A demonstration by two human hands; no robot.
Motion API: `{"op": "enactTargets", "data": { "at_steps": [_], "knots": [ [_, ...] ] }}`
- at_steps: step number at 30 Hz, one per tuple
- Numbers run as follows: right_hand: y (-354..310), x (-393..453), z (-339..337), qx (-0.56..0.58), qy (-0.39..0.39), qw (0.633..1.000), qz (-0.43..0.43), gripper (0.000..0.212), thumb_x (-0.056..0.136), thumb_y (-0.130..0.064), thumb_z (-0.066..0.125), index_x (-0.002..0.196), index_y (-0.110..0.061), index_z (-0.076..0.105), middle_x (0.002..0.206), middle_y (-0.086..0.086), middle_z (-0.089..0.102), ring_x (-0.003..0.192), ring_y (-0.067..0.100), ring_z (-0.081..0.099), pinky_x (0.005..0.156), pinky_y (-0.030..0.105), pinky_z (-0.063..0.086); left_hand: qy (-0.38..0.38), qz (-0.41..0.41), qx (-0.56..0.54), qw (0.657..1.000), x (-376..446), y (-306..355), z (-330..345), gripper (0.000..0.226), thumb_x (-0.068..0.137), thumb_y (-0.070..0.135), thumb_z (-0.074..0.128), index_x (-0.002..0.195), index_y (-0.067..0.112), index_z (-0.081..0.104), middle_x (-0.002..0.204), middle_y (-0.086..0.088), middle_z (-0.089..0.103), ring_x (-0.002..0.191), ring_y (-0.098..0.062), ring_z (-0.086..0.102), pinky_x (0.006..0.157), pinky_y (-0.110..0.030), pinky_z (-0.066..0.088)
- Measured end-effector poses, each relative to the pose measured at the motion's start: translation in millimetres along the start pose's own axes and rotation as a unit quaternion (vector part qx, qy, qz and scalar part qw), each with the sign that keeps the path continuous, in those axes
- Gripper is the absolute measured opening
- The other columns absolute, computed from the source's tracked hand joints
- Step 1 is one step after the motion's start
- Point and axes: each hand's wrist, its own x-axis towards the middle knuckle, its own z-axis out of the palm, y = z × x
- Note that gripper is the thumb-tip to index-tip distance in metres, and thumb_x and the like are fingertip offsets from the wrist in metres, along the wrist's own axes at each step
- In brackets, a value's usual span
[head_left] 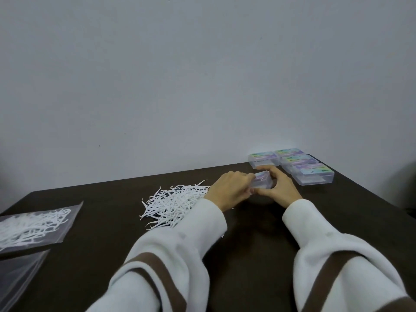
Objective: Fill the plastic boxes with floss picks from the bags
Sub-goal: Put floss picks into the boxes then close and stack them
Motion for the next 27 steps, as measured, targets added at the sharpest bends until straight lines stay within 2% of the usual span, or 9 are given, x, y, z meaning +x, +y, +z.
{"op": "enactTargets", "data": {
  "at_steps": [7, 10, 12, 15, 17, 20, 22, 25, 27],
  "knots": [
    [-4.5, 0.1, -1.3, 0.018, 0.017, 1.0, 0.015, 0.075, 0.068, -0.021, 0.081, 0.127, -0.018, 0.035, 0.118, 0.0, 0.049, 0.111, 0.018, 0.049, 0.101, 0.037, 0.043, 0.026, -0.026, 0.011, 0.999, -1.1, 2.1, -3.6, 0.036, 0.093, 0.023, 0.049, 0.125, 0.008, 0.05, 0.119, -0.012, 0.061, 0.103, -0.033, 0.058, 0.081, -0.039, 0.042],
    [-2.6, -0.3, -2.4, 0.015, 0.022, 1.0, -0.006, 0.047, 0.066, -0.021, 0.082, 0.096, -0.02, 0.045, 0.106, 0.002, 0.056, 0.102, 0.02, 0.055, 0.085, 0.026, 0.045, 0.038, -0.038, 0.004, 0.999, 0.7, 3.2, -4.6, 0.037, 0.092, 0.021, 0.05, 0.127, 0.008, 0.05, 0.118, -0.013, 0.062, 0.102, -0.034, 0.058, 0.08, -0.039, 0.042],
    [2.5, -0.8, -2.0, 0.001, 0.009, 1.0, -0.01, 0.045, 0.065, -0.021, 0.083, 0.09, -0.021, 0.045, 0.109, 0.003, 0.058, 0.103, 0.021, 0.057, 0.083, 0.024, 0.045, 0.046, -0.054, 0.002, 0.997, 1.5, 3.3, -4.0, 0.037, 0.091, 0.015, 0.048, 0.127, 0.008, 0.05, 0.117, -0.013, 0.062, 0.103, -0.036, 0.058, 0.081, -0.041, 0.042],
    [6.0, -0.4, -3.0, -0.01, -0.008, 1.0, -0.01, 0.051, 0.064, -0.021, 0.084, 0.102, -0.019, 0.05, 0.119, 0.001, 0.057, 0.11, 0.02, 0.053, 0.09, 0.028, 0.045, 0.083, -0.086, -0.025, 0.993, 2.0, 0.5, -1.9, 0.041, 0.091, 0.007, 0.044, 0.132, 0.01, 0.046, 0.121, -0.012, 0.061, 0.104, -0.035, 0.058, 0.083, -0.042, 0.044],
    [7.0, -0.3, -4.3, -0.002, -0.018, 1.0, -0.009, 0.06, 0.064, -0.019, 0.084, 0.113, -0.025, 0.05, 0.125, 0.001, 0.053, 0.114, 0.019, 0.051, 0.095, 0.03, 0.043, 0.114, -0.108, -0.054, 0.986, 1.9, -1.2, -1.0, 0.044, 0.09, 0.002, 0.043, 0.133, 0.01, 0.045, 0.124, -0.012, 0.059, 0.106, -0.034, 0.057, 0.083, -0.042, 0.044],
    [12.7, -0.9, -6.6, -0.057, -0.046, 0.997, 0.015, 0.085, 0.062, -0.019, 0.085, 0.132, -0.031, 0.039, 0.13, 0.002, 0.047, 0.117, 0.018, 0.048, 0.099, 0.032, 0.041, 0.145, -0.125, -0.083, 0.978, 0.3, -3.5, -1.0, 0.047, 0.088, -0.003, 0.043, 0.133, 0.009, 0.046, 0.128, -0.01, 0.057, 0.113, -0.029, 0.053, 0.088, -0.036, 0.042],
    [17.3, -2.2, -6.1, -0.096, -0.056, 0.993, 0.05, 0.094, 0.06, -0.021, 0.087, 0.137, -0.031, 0.033, 0.128, 0.002, 0.047, 0.118, 0.02, 0.047, 0.102, 0.035, 0.039, 0.151, -0.132, -0.099, 0.975, -4.4, -5.8, -1.9, 0.046, 0.088, -0.002, 0.044, 0.132, 0.009, 0.047, 0.13, -0.008, 0.055, 0.117, -0.025, 0.05, 0.091, -0.032, 0.04],
    [17.3, -6.3, -8.3, -0.077, -0.06, 0.993, 0.073, 0.088, 0.062, -0.018, 0.085, 0.135, -0.025, 0.037, 0.117, 0.0, 0.051, 0.11, 0.017, 0.049, 0.094, 0.027, 0.039, 0.144, -0.14, -0.121, 0.972, -14.4, -9.0, -4.7, 0.043, 0.088, 0.0, 0.044, 0.13, 0.011, 0.048, 0.128, -0.006, 0.055, 0.118, -0.021, 0.048, 0.091, -0.029, 0.038],
    [15.7, -10.7, -11.1, -0.09, -0.07, 0.991, 0.073, 0.076, 0.064, -0.018, 0.084, 0.129, -0.023, 0.044, 0.12, 0.0, 0.053, 0.109, 0.014, 0.047, 0.091, 0.025, 0.039, 0.123, -0.147, -0.129, 0.973, -23.2, -11.5, -5.3, 0.041, 0.089, 0.001, 0.044, 0.128, 0.012, 0.05, 0.127, -0.005, 0.056, 0.117, -0.021, 0.049, 0.093, -0.031, 0.039]
  ]
}}
